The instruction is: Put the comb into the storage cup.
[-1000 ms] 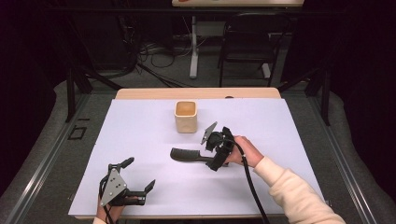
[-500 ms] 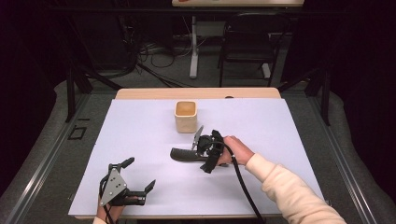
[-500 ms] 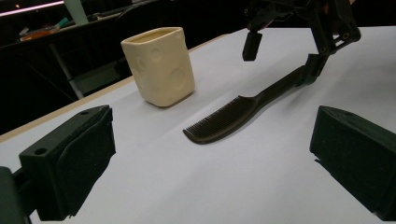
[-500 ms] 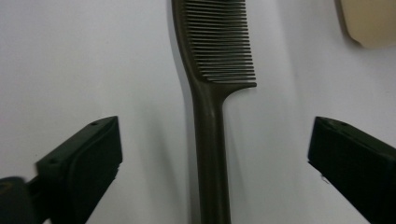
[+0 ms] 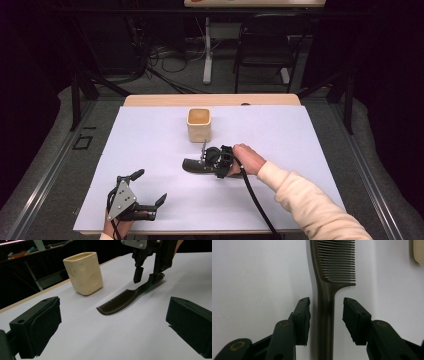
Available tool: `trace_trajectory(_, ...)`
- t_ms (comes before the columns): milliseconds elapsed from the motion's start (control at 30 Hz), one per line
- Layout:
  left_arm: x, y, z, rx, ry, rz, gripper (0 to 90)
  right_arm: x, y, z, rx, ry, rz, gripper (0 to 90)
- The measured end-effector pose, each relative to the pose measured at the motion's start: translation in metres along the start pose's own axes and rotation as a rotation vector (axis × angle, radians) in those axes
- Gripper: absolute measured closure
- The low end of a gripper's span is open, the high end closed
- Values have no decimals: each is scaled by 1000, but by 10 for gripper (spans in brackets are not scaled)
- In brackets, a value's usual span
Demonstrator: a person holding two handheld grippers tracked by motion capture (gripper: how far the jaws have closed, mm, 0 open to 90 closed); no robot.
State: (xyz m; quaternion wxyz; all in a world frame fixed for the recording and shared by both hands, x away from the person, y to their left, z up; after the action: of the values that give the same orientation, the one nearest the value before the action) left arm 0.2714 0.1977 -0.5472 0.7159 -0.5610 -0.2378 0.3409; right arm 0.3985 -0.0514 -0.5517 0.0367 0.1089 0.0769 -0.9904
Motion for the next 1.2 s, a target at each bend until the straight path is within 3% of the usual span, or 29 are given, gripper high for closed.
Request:
trace_trajectory(300,0,0,0,0,5,8,0,-4,-3,-12,56,-40,-2,645)
trace_trajectory(633,0,1,-2,11,15,17,0,-5,-5,-18,73,-61,-3,710)
trace_trajectory(967,0,1,-1,11,18,18,0,-6,-4,-14,35,-64,8,724)
trace_trajectory(1200,0,1,-2,11,18,20,0,-3,-2,-5,-4,-62,-14,724)
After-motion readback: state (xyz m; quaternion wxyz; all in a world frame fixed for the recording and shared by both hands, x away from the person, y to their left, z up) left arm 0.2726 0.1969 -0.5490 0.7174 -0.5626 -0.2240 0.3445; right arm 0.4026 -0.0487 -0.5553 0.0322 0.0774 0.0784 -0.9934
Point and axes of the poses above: each handheld gripper's, and its own axes: z roughly backward along the jaws, y roughly out of its underside, x roughly to its left, the point moved 4 cm from there along -z, roughly forward along the jaws, and after that the axes turned 13 degrees about z, right-handed, at the moved point
